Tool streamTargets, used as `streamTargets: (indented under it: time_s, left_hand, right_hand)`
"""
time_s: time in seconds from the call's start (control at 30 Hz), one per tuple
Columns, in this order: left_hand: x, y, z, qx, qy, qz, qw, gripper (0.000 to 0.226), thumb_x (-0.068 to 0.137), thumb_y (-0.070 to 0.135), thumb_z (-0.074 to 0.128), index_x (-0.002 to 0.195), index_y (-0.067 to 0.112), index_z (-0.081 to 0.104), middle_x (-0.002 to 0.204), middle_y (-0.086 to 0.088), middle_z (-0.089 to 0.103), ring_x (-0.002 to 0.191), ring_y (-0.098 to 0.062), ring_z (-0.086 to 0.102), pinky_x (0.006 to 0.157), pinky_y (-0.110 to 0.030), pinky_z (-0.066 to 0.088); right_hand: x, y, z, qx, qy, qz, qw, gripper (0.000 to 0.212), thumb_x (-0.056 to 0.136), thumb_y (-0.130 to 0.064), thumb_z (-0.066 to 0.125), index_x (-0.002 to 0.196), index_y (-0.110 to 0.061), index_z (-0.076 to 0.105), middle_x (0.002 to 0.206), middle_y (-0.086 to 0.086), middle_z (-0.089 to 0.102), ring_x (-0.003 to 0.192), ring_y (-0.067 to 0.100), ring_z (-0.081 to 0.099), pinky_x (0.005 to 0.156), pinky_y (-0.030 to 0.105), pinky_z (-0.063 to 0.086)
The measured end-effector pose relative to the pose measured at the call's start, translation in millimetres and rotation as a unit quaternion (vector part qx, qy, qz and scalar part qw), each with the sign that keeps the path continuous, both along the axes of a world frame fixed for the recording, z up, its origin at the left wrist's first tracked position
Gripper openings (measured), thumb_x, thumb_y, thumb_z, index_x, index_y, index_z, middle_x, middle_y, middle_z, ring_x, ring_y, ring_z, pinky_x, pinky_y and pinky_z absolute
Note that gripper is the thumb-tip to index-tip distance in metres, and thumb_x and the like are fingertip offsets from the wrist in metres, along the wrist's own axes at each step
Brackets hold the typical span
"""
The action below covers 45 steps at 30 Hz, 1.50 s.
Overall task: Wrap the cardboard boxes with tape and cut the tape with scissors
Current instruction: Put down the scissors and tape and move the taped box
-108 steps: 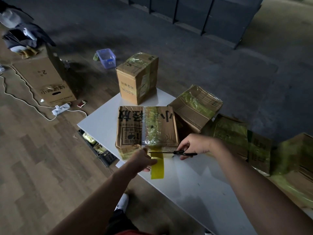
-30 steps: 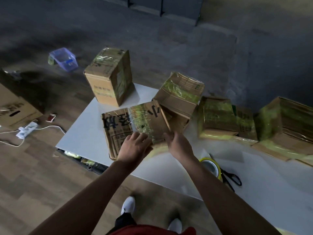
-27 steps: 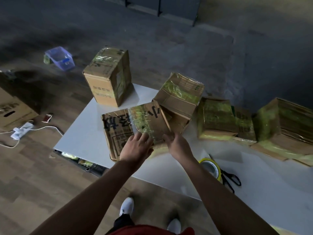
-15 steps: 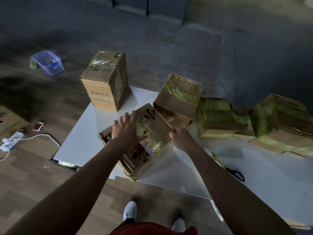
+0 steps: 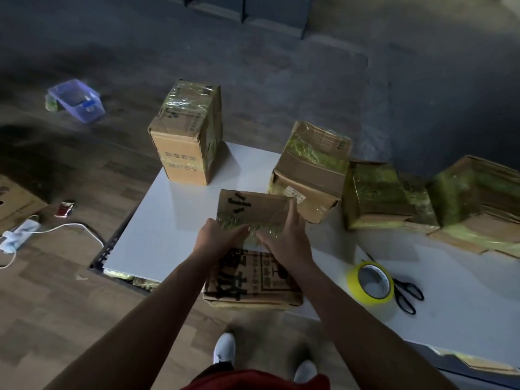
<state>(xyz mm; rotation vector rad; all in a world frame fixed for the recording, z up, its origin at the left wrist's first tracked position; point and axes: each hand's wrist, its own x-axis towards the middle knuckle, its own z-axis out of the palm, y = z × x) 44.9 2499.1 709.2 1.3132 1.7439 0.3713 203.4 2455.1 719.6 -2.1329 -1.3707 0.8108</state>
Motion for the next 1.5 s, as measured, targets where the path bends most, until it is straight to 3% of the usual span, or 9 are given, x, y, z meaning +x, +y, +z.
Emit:
streamTargets:
  time_s: [0.17, 0.27, 0.43, 0.6, 0.8, 0.93, 1.03, 1.2, 1.5]
  left_hand:
    - [-7, 1, 8, -0.156, -0.204, 0.082, 0.963, 0.052, 0.071, 0.039, 0.082, 0.097, -0.003, 0.065, 0.09, -0.019, 0.071, 0.075, -0.03, 0.071, 0.063, -0.036, 0.058]
    - [-14, 3, 12, -0.215, -0.285, 0.06, 0.932, 0.049, 0.078, 0.031, 0.076, 0.11, -0.003, 0.062, 0.106, -0.025, 0.068, 0.093, -0.039, 0.069, 0.081, -0.045, 0.057]
    - [-2, -2, 11, -0.138, -0.192, 0.015, 0.971, 0.044, 0.07, 0.034, 0.082, 0.094, -0.001, 0.067, 0.086, -0.016, 0.072, 0.075, -0.027, 0.072, 0.066, -0.034, 0.057]
    - [-2, -7, 3, -0.114, -0.166, 0.085, 0.976, 0.053, 0.079, 0.053, 0.07, 0.094, 0.002, 0.065, 0.082, -0.012, 0.07, 0.072, -0.025, 0.07, 0.059, -0.031, 0.055]
    - [-9, -3, -12, -0.121, -0.483, 0.075, 0.864, 0.063, 0.097, 0.061, 0.028, 0.117, 0.013, 0.064, 0.107, -0.014, 0.071, 0.097, -0.03, 0.069, 0.069, -0.038, 0.057]
    - [-14, 0, -26, -0.127, -0.488, 0.066, 0.861, 0.052, 0.098, 0.053, 0.035, 0.099, 0.015, 0.072, 0.095, -0.011, 0.073, 0.085, -0.026, 0.071, 0.062, -0.035, 0.055]
    - [-15, 1, -34, -0.127, -0.428, 0.062, 0.893, 0.034, 0.086, 0.042, 0.059, 0.091, 0.01, 0.07, 0.093, -0.016, 0.07, 0.078, -0.028, 0.069, 0.062, -0.037, 0.055]
    - [-3, -4, -54, -0.196, -0.251, 0.111, 0.941, 0.069, 0.091, 0.069, 0.04, 0.11, 0.005, 0.057, 0.106, -0.014, 0.064, 0.097, -0.031, 0.061, 0.08, -0.04, 0.051]
    - [-4, -6, -63, -0.305, -0.386, 0.102, 0.865, 0.081, 0.069, 0.078, 0.053, 0.111, 0.009, 0.066, 0.108, -0.016, 0.071, 0.1, -0.035, 0.067, 0.077, -0.043, 0.056]
  right_hand:
    - [14, -8, -9, 0.001, 0.12, -0.078, 0.99, 0.077, 0.094, -0.029, 0.057, 0.153, -0.014, 0.01, 0.144, 0.011, 0.046, 0.127, 0.03, 0.049, 0.093, 0.032, 0.043]
    - [15, -4, -14, -0.057, 0.121, -0.099, 0.986, 0.053, 0.092, -0.04, 0.055, 0.134, -0.009, 0.045, 0.124, 0.012, 0.059, 0.113, 0.031, 0.057, 0.086, 0.034, 0.047]
    - [10, 7, -3, -0.134, 0.106, -0.138, 0.976, 0.111, 0.063, -0.07, 0.072, 0.146, -0.015, 0.024, 0.147, 0.006, 0.041, 0.13, 0.029, 0.045, 0.093, 0.038, 0.042]
    - [12, 2, -14, -0.103, 0.049, -0.124, 0.986, 0.074, 0.084, -0.062, 0.057, 0.131, -0.006, 0.048, 0.126, 0.011, 0.059, 0.112, 0.027, 0.058, 0.082, 0.034, 0.047]
    - [30, -2, -13, -0.107, 0.131, -0.115, 0.979, 0.053, 0.088, -0.061, 0.053, 0.077, -0.009, 0.06, 0.074, 0.004, 0.055, 0.065, 0.016, 0.056, 0.059, 0.026, 0.04]
    - [30, -5, -20, -0.169, 0.251, -0.117, 0.946, 0.091, 0.074, -0.076, 0.057, 0.13, -0.003, 0.053, 0.134, 0.011, 0.054, 0.102, 0.021, 0.06, 0.097, 0.037, 0.043]
    - [33, -6, -24, -0.164, 0.237, -0.118, 0.95, 0.102, 0.065, -0.08, 0.061, 0.129, -0.002, 0.052, 0.141, 0.014, 0.049, 0.108, 0.024, 0.059, 0.093, 0.037, 0.041]
    - [59, -15, -20, -0.161, 0.214, -0.127, 0.955, 0.103, 0.055, -0.089, 0.057, 0.115, -0.006, 0.065, 0.122, 0.017, 0.063, 0.105, 0.029, 0.062, 0.084, 0.034, 0.048]
    - [80, -19, -23, -0.095, 0.152, -0.096, 0.979, 0.088, 0.067, -0.088, 0.04, 0.099, -0.011, 0.068, 0.103, 0.015, 0.069, 0.092, 0.023, 0.064, 0.088, 0.04, 0.049]
